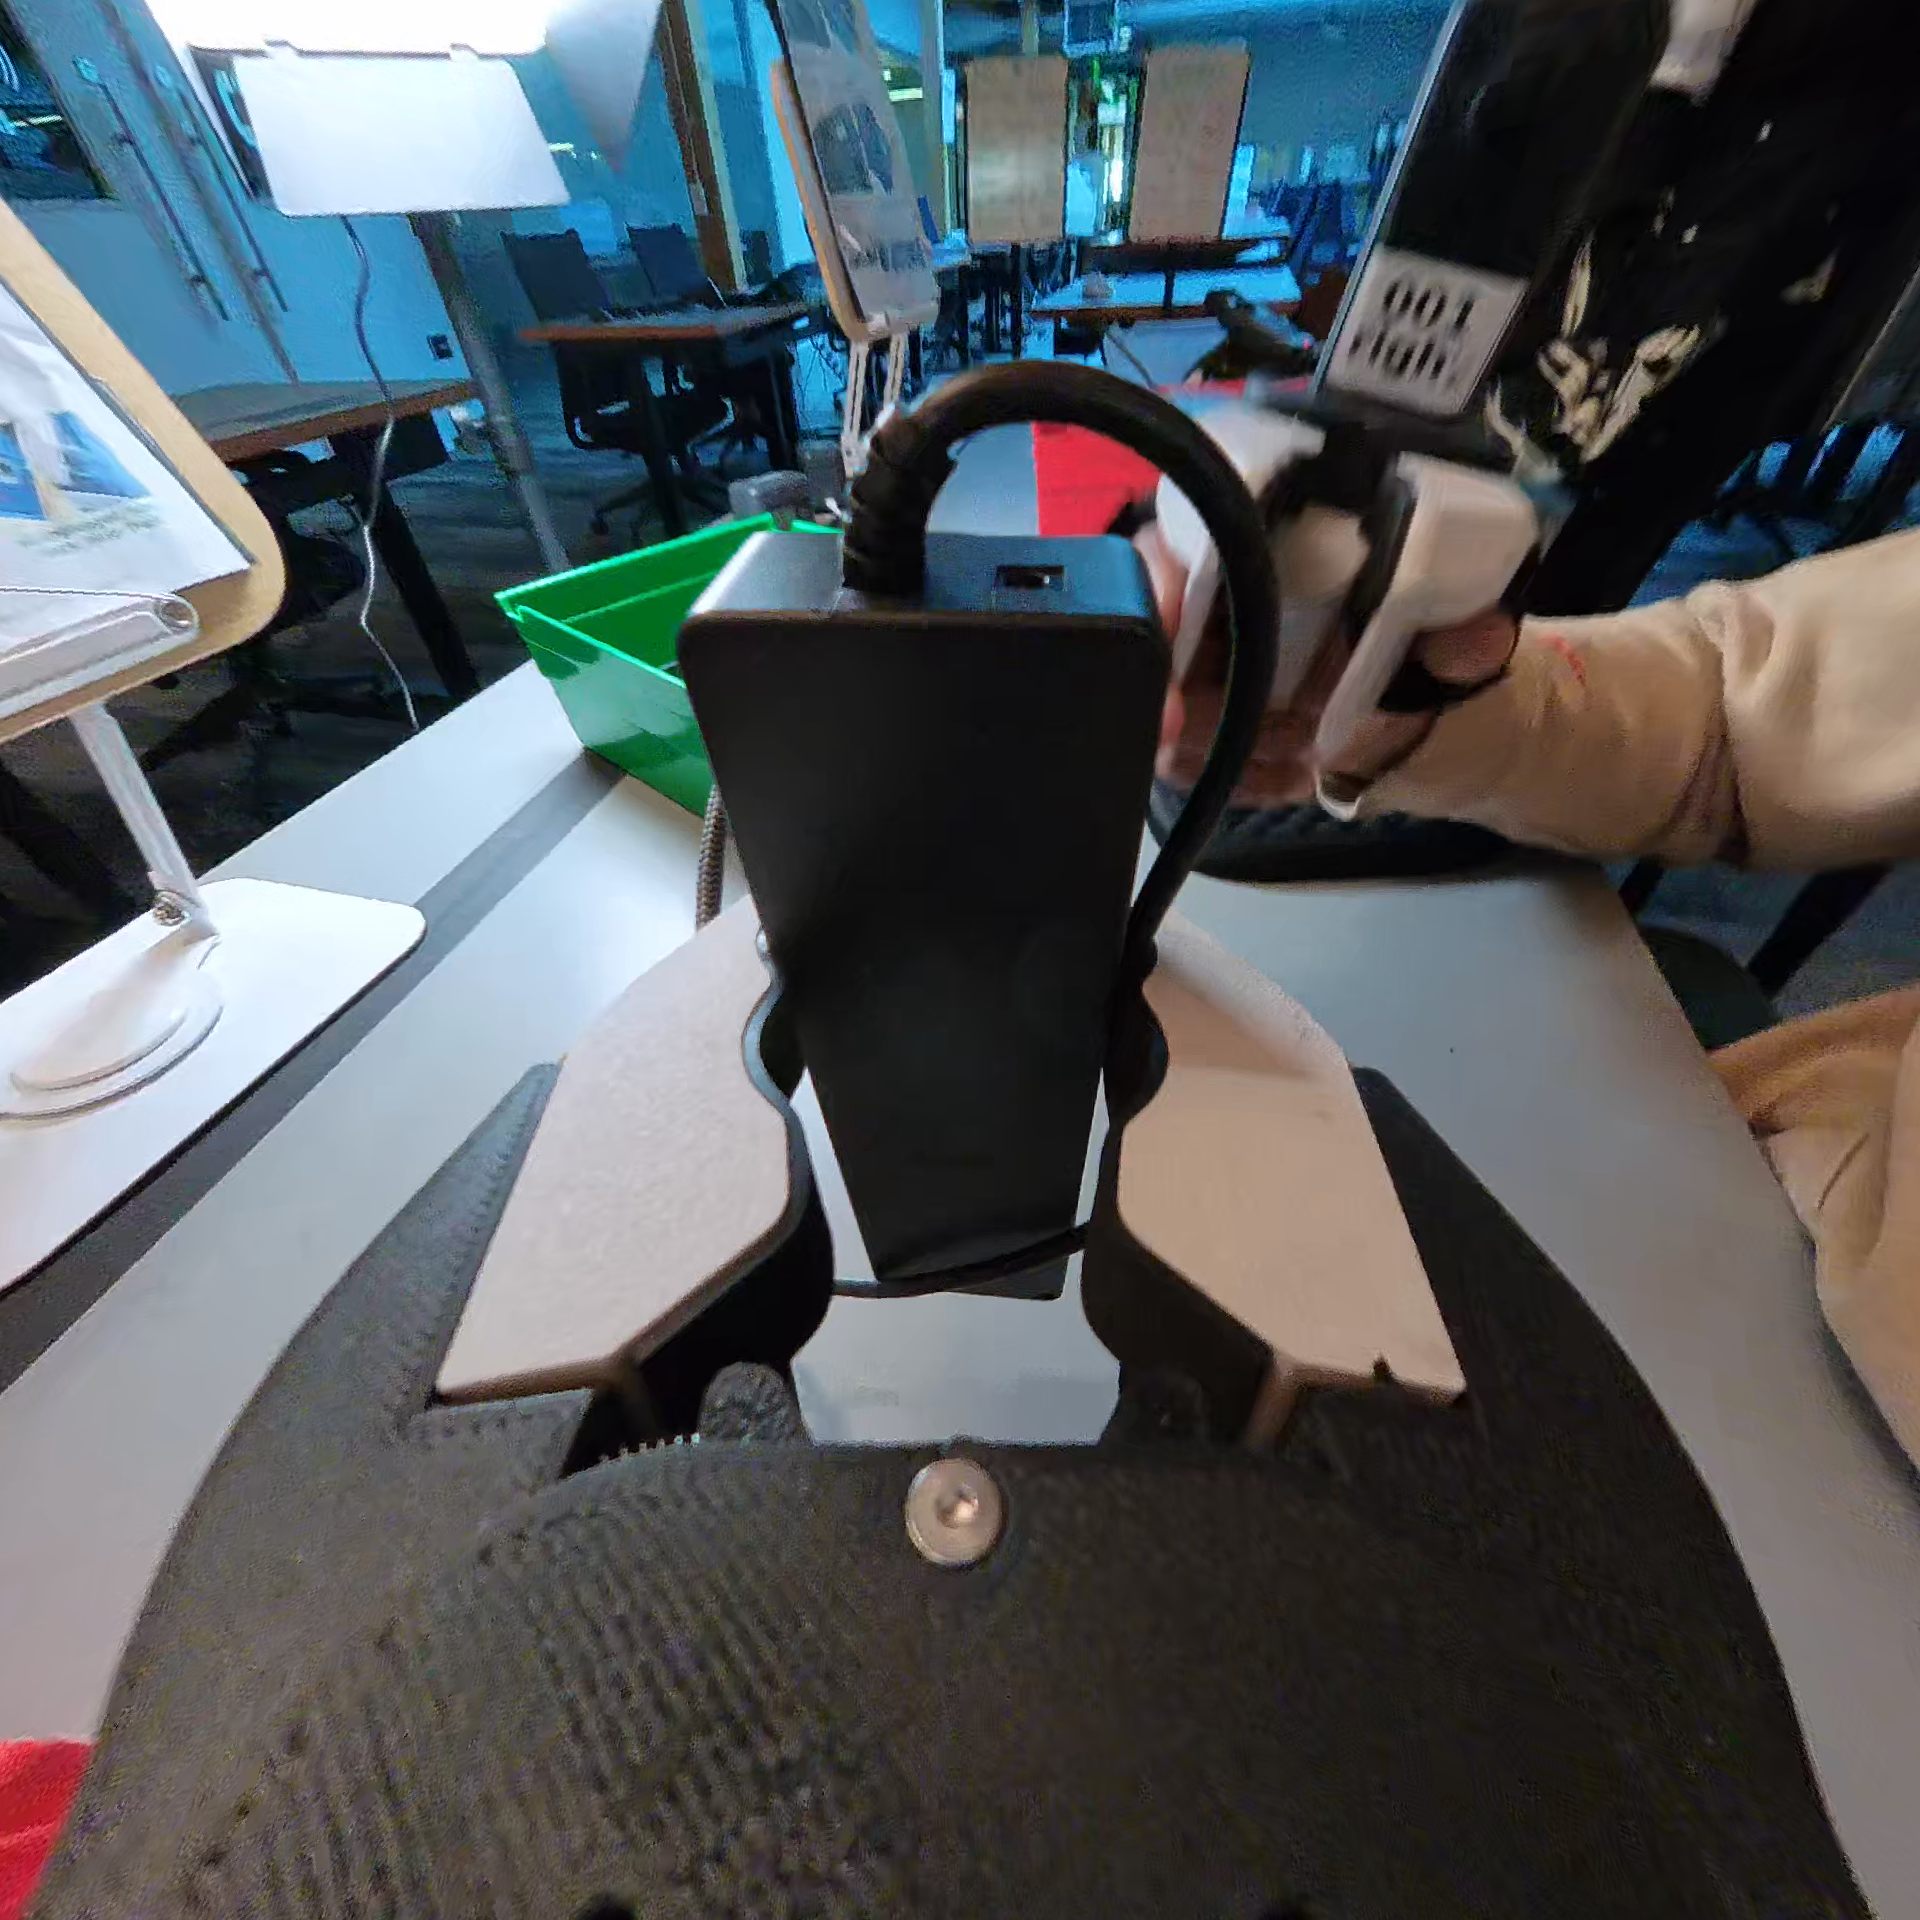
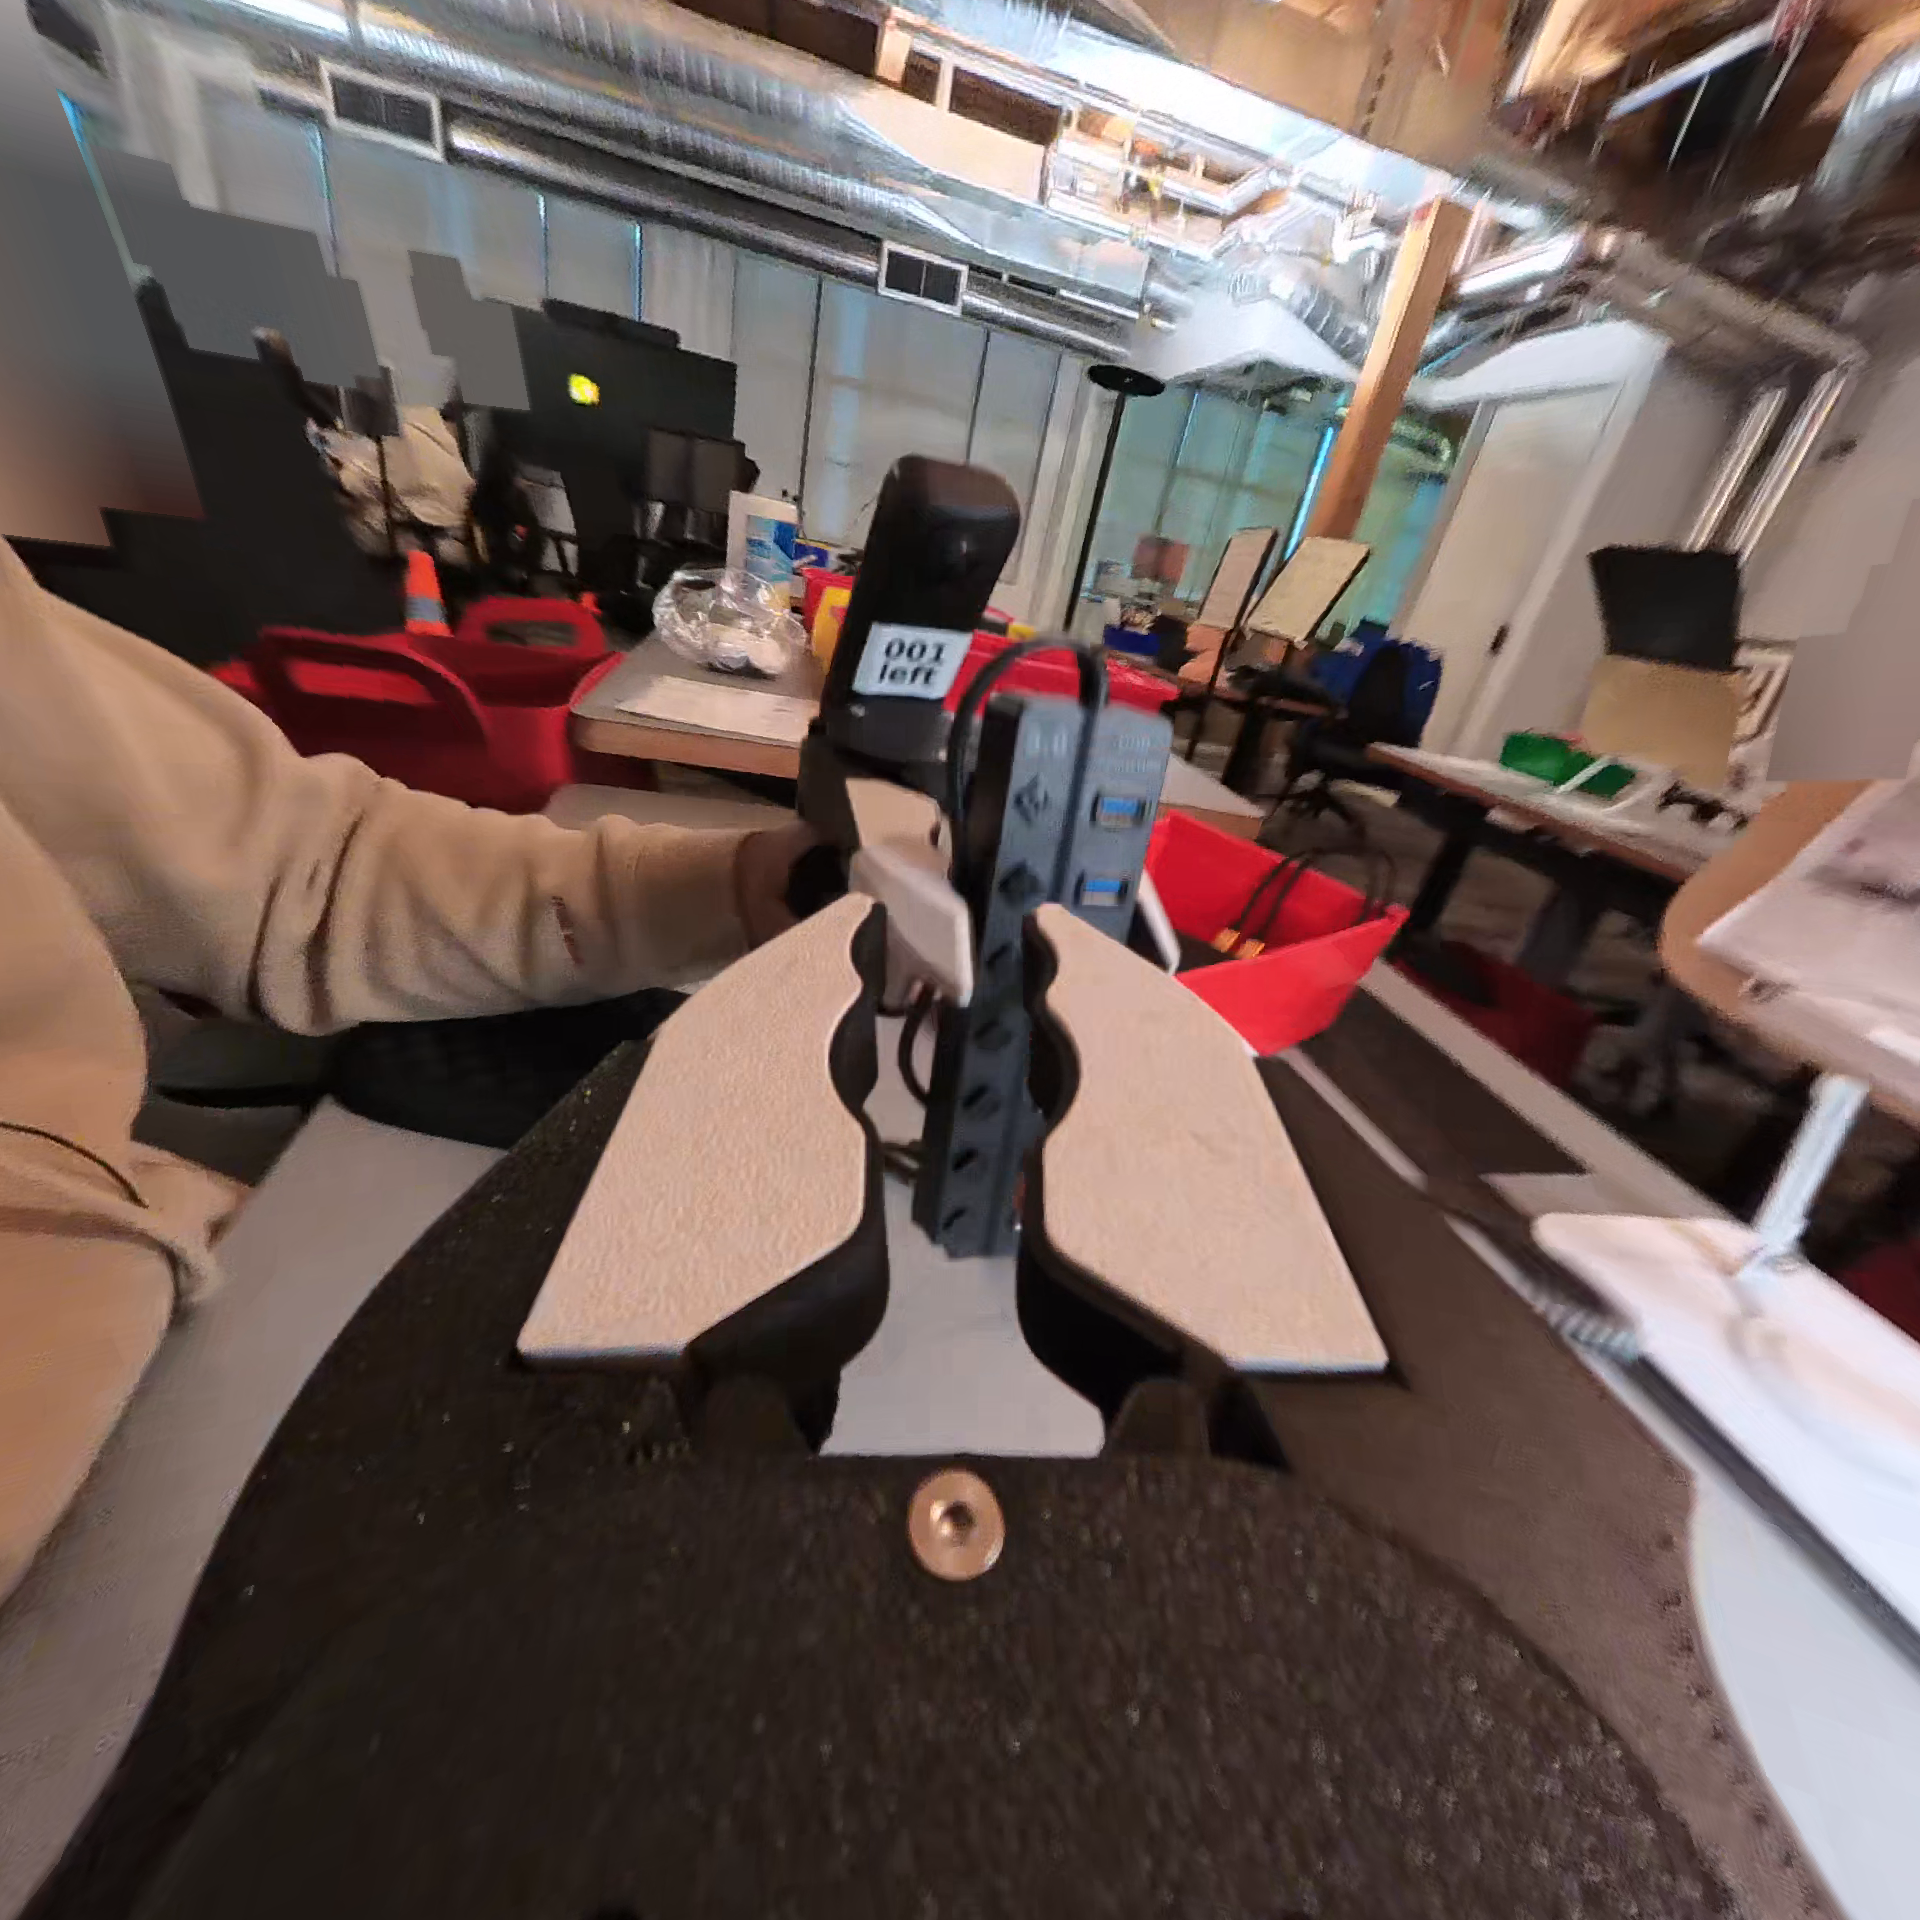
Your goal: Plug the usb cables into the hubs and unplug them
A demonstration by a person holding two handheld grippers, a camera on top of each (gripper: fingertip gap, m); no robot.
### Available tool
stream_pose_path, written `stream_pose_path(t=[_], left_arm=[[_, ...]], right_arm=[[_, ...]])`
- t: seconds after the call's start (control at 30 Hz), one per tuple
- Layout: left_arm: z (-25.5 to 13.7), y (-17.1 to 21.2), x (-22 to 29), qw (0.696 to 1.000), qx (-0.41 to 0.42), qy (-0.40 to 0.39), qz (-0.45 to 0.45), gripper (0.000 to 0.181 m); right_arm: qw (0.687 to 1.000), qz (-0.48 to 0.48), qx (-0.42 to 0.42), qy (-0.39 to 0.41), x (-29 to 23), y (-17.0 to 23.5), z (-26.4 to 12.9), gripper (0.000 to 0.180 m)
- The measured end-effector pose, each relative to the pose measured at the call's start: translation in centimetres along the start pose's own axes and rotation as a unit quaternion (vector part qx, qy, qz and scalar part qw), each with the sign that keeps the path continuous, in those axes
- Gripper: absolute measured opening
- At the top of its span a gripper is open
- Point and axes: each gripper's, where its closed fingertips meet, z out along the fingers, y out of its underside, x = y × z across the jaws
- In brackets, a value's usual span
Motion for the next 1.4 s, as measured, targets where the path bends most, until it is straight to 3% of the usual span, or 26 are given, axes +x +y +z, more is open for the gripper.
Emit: stream_pose_path(t=[0.2,1.0,1.27,1.4], left_arm=[[0.1,-1.1,0.8,0.998,0.029,0.027,-0.043,0.059],[1.2,-1.4,3.0,0.993,0.039,0.082,-0.076,0.06],[2.2,-0.1,4.7,0.988,0.024,0.131,-0.071,0.074],[2.6,0.4,5.2,0.99,0.017,0.13,-0.049,0.067]], right_arm=[[0.99,0.144,-0.002,0.001,2.4,4.1,1.7,0.031],[0.984,0.169,0.031,-0.034,2.0,3.8,3.5,0.017],[0.981,0.177,0.053,-0.056,1.3,2.9,3.3,0.017],[0.982,0.171,0.047,-0.061,1.2,2.9,3.3,0.017]])
